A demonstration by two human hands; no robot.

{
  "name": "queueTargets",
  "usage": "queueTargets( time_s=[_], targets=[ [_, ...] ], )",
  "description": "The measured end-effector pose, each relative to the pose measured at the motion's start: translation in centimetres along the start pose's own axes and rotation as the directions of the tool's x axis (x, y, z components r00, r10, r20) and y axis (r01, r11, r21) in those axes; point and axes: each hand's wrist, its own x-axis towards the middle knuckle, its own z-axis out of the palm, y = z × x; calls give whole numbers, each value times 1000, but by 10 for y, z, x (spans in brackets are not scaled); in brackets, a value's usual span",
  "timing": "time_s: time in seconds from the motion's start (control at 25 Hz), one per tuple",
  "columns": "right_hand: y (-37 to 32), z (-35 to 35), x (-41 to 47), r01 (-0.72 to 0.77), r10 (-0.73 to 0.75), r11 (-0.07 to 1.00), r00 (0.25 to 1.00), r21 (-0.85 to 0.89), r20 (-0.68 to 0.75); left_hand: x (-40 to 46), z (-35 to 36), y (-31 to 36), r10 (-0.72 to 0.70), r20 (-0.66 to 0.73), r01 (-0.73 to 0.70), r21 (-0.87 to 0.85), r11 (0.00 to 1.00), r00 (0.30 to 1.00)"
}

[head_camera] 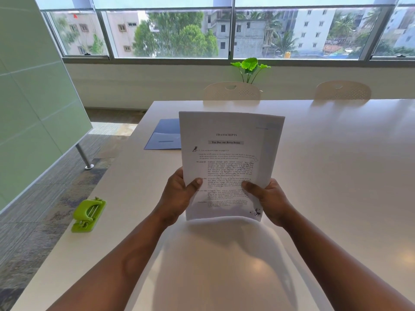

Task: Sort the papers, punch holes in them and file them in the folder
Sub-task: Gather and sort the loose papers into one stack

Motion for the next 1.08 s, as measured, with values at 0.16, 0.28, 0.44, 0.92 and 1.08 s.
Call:
queueTargets(
  time_s=[0.16, 0.28, 0.44, 0.92, 1.08],
  targets=[
    [1, 2, -1, 33, -34, 998, 999, -56, -24, -4, 8, 3, 97, -119, -81, 132, 988, 988],
    [5, 3, 0, 15, -15, 996, 1000, -90, 1, -6, 8, -2, 101, -166, -82, 119, 989, 981],
    [-3, -1, 3, 23, -22, 998, 999, -55, 29, -4, 4, -2, 99, -159, -83, 108, 991, 982],
    [-3, -4, 4, -14, 18, 999, 996, -48, 89, -3, -1, -1, -47, -93, 51, 43, 998, 995],
    [-13, -7, 3, -67, 72, 996, 992, -51, 104, 1, -10, 6, -207, 63, 205, 45, 978, 976]
  ],
)
